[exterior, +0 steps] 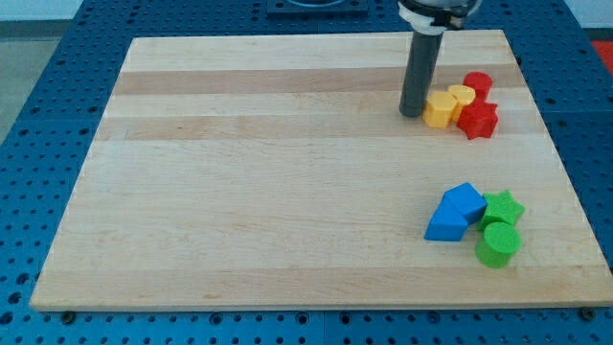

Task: Push the yellow hexagon into the yellow heart

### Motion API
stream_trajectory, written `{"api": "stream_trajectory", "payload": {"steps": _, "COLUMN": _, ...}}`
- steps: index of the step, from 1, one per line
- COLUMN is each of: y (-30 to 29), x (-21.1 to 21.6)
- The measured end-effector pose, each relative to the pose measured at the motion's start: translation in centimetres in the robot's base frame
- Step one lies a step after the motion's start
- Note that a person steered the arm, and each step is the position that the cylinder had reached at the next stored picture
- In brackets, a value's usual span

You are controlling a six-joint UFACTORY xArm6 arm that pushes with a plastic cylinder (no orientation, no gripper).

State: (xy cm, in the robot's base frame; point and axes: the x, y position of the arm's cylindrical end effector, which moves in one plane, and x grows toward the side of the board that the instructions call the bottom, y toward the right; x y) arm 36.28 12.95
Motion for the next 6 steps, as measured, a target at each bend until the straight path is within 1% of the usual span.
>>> {"api": "stream_trajectory", "payload": {"steps": 2, "y": 1.0, "x": 0.3}}
{"api": "stream_trajectory", "payload": {"steps": 3, "y": -1.2, "x": 0.2}}
{"api": "stream_trajectory", "payload": {"steps": 5, "y": -10.8, "x": -1.9}}
{"api": "stream_trajectory", "payload": {"steps": 6, "y": -11.7, "x": -2.0}}
